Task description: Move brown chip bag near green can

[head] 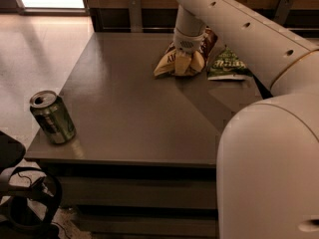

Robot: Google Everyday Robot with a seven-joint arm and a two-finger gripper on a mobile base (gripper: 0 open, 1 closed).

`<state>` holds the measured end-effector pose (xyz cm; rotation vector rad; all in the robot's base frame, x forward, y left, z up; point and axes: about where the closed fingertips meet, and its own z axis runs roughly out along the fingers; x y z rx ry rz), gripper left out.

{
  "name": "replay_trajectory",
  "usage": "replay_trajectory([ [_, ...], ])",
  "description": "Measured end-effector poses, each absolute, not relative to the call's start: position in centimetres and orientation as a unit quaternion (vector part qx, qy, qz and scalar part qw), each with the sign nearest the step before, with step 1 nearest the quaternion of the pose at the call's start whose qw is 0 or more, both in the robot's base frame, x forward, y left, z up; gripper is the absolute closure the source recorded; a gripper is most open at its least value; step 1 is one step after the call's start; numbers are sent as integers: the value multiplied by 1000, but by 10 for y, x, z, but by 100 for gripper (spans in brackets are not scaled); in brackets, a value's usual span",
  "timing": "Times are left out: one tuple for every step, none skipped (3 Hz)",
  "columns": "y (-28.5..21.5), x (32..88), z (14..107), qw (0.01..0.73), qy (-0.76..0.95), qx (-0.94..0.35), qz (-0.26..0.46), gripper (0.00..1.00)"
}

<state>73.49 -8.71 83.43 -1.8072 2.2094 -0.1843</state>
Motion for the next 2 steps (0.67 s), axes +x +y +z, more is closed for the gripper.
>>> replay_trajectory([
  [-87, 735, 834, 140, 765, -626, -64, 100],
  [-87, 734, 838, 141, 764, -626, -67, 100],
])
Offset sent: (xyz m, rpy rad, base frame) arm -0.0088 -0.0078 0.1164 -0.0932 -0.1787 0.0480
